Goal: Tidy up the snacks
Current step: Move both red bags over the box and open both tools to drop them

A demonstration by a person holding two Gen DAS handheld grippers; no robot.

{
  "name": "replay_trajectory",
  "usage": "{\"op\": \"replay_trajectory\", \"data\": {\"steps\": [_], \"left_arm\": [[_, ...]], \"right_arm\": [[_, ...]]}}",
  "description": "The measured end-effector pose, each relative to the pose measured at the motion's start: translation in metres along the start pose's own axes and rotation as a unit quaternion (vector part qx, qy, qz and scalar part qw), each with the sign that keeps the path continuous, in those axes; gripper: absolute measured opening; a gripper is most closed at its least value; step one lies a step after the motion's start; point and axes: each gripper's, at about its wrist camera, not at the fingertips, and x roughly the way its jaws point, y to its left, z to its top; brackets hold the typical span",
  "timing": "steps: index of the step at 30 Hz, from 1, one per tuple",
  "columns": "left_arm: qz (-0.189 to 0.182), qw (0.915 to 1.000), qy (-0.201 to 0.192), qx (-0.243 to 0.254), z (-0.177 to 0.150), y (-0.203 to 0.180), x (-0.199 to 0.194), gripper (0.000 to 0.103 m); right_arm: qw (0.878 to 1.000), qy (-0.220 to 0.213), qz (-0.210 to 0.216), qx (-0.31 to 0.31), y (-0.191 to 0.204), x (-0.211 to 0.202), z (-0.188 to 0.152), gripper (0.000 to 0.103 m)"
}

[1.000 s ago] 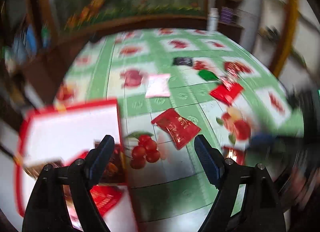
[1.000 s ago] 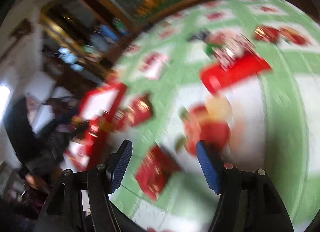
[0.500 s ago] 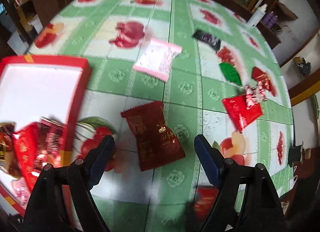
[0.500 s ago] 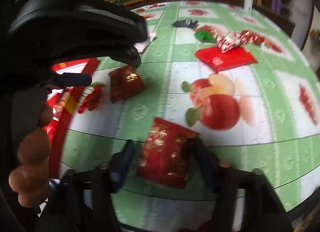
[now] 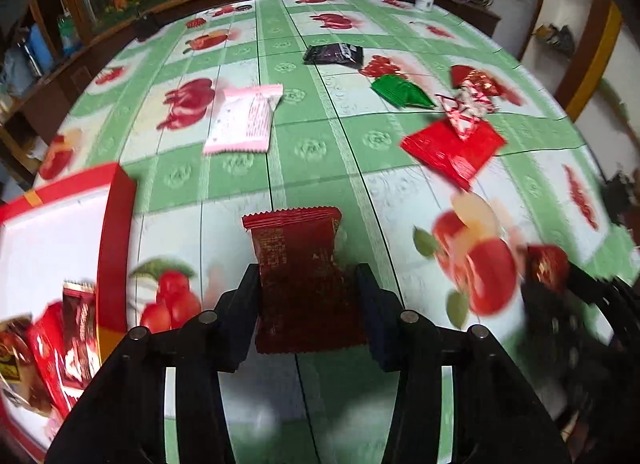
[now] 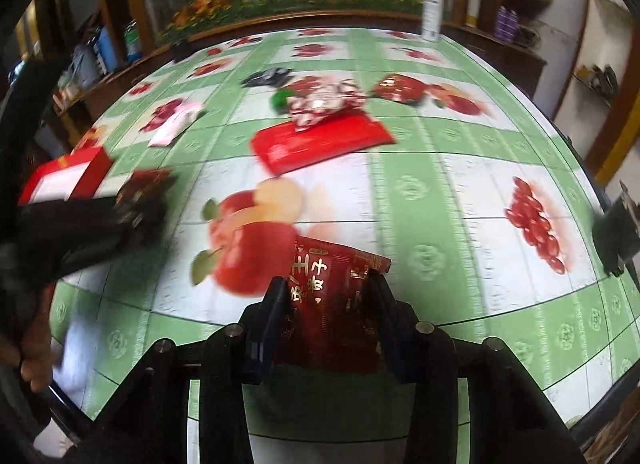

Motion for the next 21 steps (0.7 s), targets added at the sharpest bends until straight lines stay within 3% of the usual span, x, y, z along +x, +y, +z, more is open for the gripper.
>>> {"op": "replay_trajectory", "data": {"steps": [2,11,17,21], "left_arm": [[-0.026,0.9996,-0.005,-0.006,-0.007,0.005,-0.009,0.044],[-0.060,0.9972,-0.044,-0.006,-0.026,0.018,-0.053,0.044],[-0.037,0.9960,-0.079,-0.016,-0.039,0.043,-0.078,0.044],[0.001,0.9941,-0.102,-0.036,-0.049,0.072,-0.093,0.044]], "right_arm": [[1.000,-0.002,0.020,0.017,-0.008,-0.003,0.000,0.042],[0.987,0.012,0.149,0.064,-0.003,0.000,0.004,0.039],[0.974,0.007,0.215,0.068,0.019,-0.007,0.008,0.039],[0.966,0.012,0.252,0.066,0.038,-0.008,0.018,0.039]]}}
